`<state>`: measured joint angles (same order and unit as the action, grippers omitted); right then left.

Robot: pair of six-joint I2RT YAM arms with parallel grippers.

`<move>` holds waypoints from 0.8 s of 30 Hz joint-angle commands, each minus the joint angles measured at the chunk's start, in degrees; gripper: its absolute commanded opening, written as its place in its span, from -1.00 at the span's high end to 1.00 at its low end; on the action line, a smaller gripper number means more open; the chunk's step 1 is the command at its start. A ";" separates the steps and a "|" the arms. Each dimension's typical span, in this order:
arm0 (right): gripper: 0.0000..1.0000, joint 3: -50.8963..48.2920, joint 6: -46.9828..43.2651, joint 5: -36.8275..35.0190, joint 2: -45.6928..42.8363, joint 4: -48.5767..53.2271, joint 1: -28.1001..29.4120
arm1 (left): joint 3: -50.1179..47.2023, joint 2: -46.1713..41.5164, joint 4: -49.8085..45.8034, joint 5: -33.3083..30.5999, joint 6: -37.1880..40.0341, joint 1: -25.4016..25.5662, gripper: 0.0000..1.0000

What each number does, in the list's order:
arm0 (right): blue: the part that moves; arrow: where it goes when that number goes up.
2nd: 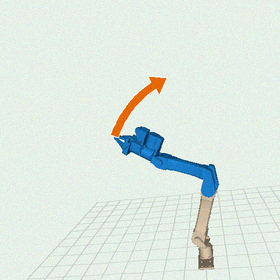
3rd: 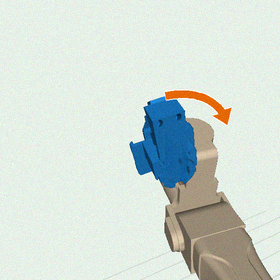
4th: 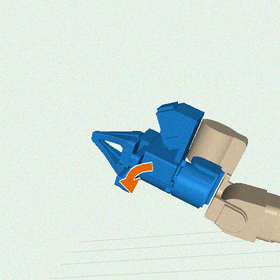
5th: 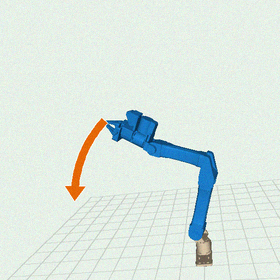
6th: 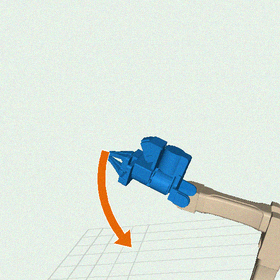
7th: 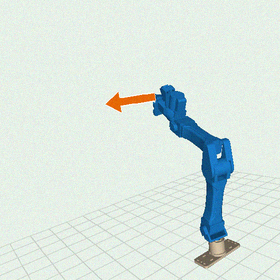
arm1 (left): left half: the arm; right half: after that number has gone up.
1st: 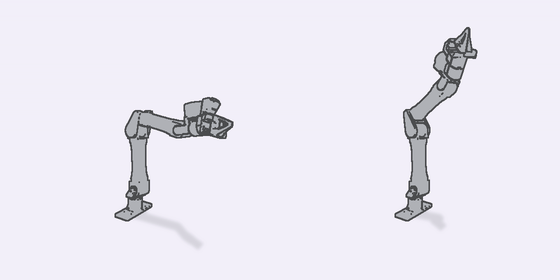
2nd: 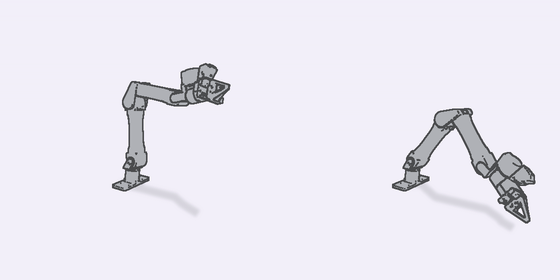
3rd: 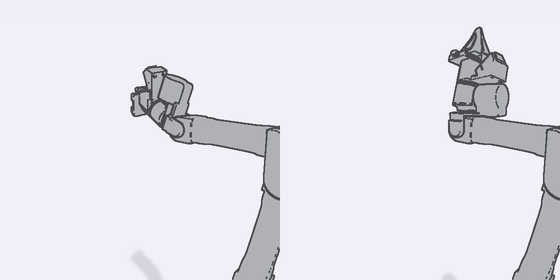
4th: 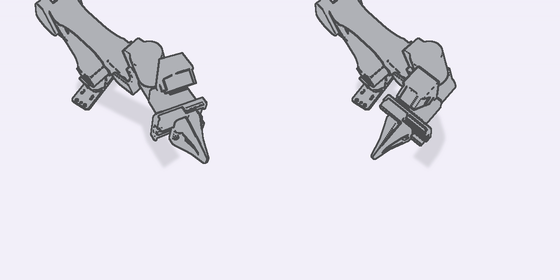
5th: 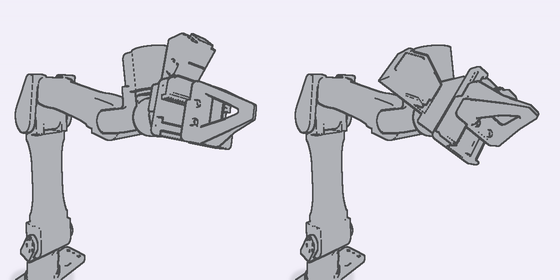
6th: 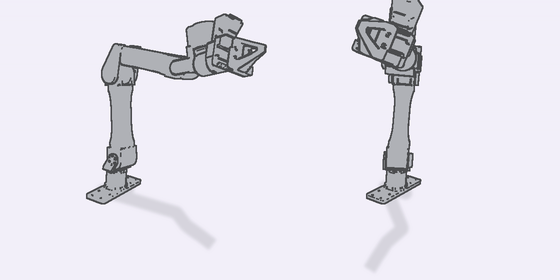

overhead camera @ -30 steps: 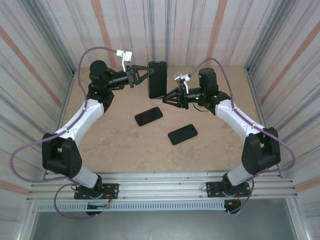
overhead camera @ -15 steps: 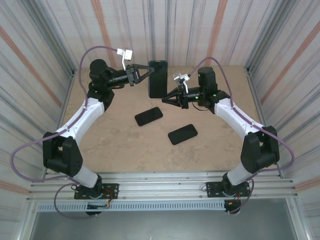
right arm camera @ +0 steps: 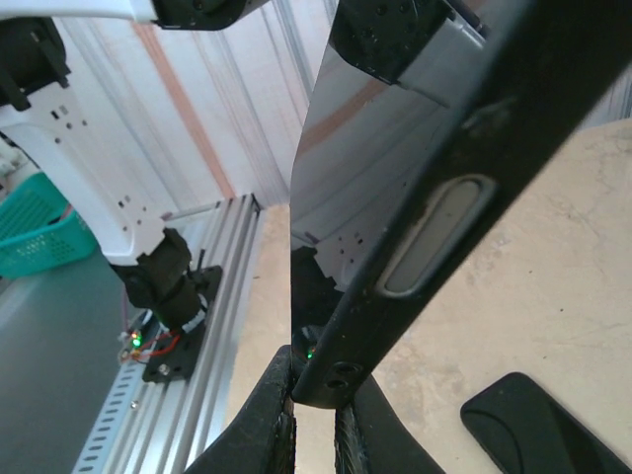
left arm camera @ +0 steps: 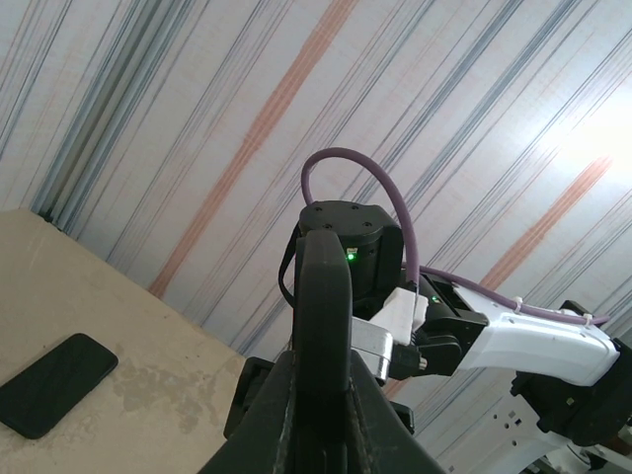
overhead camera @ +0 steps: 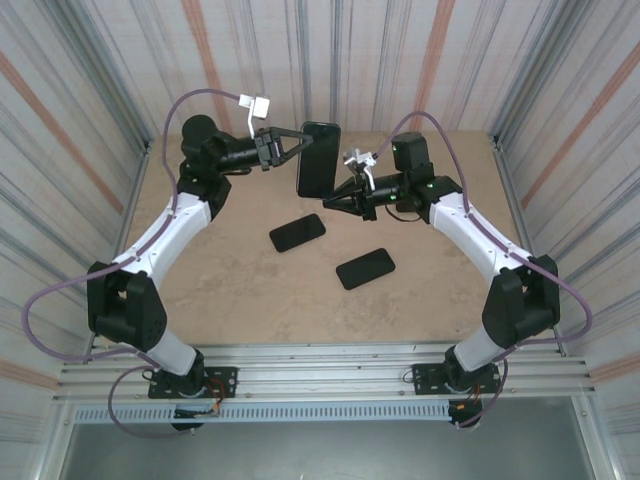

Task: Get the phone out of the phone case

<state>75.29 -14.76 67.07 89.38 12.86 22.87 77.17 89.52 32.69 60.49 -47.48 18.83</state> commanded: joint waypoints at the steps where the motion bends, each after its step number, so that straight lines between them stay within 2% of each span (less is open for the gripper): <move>1: 0.99 0.69 -4.45 -7.73 -0.77 0.66 -0.37 | 2.84 -1.64 1.82 3.00 -6.18 1.89 1.00; 6: 0.99 -0.58 -1.84 -8.35 -1.42 -3.77 -1.14 | 2.48 -1.01 4.69 3.30 -9.13 2.25 1.00; 10: 0.99 -2.90 1.91 -5.59 -1.85 -10.04 -2.89 | 2.03 -1.45 5.63 2.88 -9.30 2.44 1.00; 18: 0.99 -4.77 1.11 -9.79 -3.49 -13.46 -2.85 | 2.48 -1.27 5.81 2.52 -10.10 2.87 1.00; 24: 0.98 -4.45 -1.05 -11.46 -4.28 -11.32 -2.86 | 2.60 -1.09 6.48 2.15 -10.61 3.14 1.00</move>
<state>71.00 -14.22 60.90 86.24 2.61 20.80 77.67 89.62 36.84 59.11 -54.30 21.02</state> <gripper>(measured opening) 0.118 0.122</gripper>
